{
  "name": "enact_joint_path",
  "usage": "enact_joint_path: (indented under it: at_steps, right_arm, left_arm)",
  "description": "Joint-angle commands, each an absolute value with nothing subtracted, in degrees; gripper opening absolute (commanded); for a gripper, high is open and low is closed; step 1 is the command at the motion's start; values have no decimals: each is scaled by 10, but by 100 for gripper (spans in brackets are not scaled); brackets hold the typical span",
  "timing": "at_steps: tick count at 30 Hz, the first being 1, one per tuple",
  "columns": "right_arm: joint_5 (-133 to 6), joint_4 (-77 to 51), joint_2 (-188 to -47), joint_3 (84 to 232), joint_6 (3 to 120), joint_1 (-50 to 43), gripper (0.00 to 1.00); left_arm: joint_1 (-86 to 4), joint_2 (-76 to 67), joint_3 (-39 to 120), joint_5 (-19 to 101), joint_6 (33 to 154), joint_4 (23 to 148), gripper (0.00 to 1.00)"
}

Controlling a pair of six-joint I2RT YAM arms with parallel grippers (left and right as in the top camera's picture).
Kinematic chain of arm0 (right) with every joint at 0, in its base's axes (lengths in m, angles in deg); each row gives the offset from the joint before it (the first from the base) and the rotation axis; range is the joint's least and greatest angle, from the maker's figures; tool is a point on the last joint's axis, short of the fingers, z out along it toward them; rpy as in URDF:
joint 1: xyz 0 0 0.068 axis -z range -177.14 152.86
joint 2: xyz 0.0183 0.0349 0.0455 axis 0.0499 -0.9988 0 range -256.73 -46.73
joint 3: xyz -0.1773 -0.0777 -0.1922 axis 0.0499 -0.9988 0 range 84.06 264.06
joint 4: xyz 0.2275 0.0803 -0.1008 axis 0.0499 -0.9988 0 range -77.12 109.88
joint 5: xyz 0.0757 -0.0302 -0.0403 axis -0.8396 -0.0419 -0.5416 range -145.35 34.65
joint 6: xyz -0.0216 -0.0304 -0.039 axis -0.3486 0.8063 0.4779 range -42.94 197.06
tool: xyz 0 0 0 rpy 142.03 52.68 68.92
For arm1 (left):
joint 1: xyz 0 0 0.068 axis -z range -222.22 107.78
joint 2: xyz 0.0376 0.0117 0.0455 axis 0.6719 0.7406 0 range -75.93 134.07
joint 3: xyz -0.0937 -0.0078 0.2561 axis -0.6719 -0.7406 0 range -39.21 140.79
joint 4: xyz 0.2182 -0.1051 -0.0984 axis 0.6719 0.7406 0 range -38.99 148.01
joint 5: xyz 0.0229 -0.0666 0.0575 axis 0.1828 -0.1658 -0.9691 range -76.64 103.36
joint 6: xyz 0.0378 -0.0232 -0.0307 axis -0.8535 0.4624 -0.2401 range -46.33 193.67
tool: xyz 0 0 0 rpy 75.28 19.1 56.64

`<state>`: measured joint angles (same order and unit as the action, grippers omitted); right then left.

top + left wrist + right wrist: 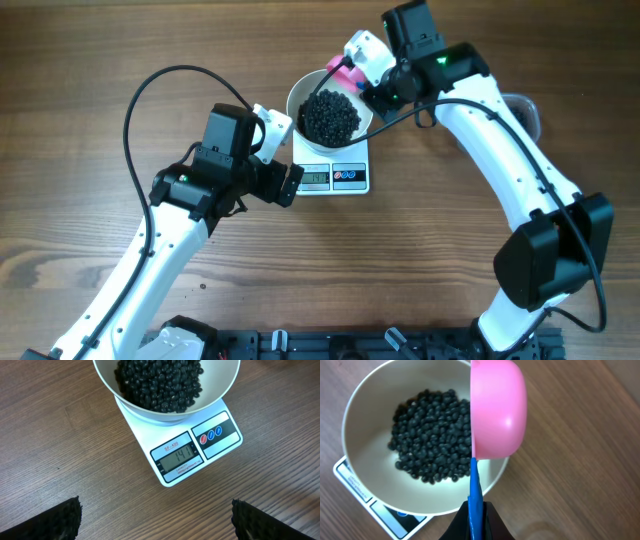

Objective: Scoop item into bowl and weigh 150g on scale
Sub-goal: 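Carry the empty scoop back to the bean tub with the right gripper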

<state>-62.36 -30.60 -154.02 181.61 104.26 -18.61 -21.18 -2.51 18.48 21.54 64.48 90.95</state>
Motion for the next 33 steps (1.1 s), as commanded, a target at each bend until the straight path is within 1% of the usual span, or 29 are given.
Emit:
enact_joint_path:
  at_steps: [1,7,10,15,21,29,33]
  right_arm:
    - [-626,-294,-1506,1835,1022,-184,4]
    - [-627,-281,-1495,1835,968,-170,4]
    - [-647,-277,-1488,1835,924,-144,4]
    - [-680,-287,-1471,1835,884,-98,4]
    - [-681,-352,-1439,1835,876,-22,4]
    - [-678,-454,-1429,1835,876,85,4]
    - [-631,-503,-1429,1834,876,120,4]
  left_arm:
    - [-215,-32,181,212,638,909,100]
    - [-215,-32,181,212,638,909,100]
    - [-215,-32,181,212,638,909,100]
    - [-215,-32,181,212,638,909,100]
    - [-215,-32,181,212,638,909,100]
    - [-215,-32,181,212,638,909,100]
    - [-215,-32,181,212,638,909,100]
